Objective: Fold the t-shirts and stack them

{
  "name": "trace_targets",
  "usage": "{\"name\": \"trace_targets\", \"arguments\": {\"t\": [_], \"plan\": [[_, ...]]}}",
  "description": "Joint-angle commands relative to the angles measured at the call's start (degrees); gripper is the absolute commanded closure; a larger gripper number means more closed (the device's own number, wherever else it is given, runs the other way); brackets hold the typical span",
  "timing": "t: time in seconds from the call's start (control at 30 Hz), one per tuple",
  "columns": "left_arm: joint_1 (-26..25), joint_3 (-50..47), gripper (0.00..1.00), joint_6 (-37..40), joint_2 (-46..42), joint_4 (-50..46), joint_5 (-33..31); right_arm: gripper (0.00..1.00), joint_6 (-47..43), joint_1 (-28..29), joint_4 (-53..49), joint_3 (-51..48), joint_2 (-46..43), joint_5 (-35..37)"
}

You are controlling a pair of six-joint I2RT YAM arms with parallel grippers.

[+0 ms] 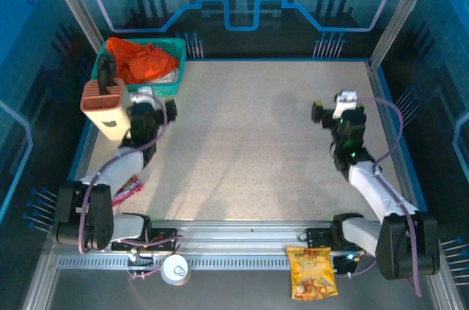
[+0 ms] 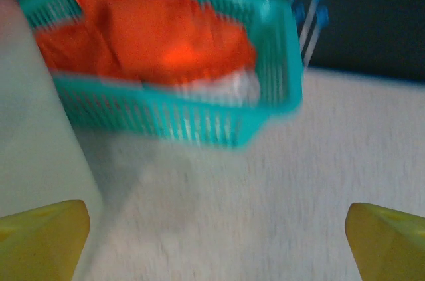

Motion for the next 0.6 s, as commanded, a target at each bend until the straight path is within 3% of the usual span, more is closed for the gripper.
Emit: {"name": "trace_targets", "arguments": {"t": [0.0, 0.13, 0.3, 0.57], "plan": [[0.6, 16.44, 0.01, -8.16, 3.28, -27.82, -9.17, 0.0, 4.01, 1.07, -31.53, 12.99, 2.28, 0.57], [3.66, 34.07, 0.01, -11.19, 14.4, -41.45, -5.54, 0.0, 5.29, 2.87, -42.15, 22.52, 7.62, -2.99], [8.38, 55.82, 0.01, -10.58, 32.05, -50.38, 3.75, 0.0, 6.17, 5.46, -44.25, 24.61, 8.71, -5.87], [8.85, 93.01, 0.09, -5.67, 58.75, -64.15, 5.36, 0.01, 5.08, 6.87, -44.99, 22.82, 7.82, -6.64]]}}
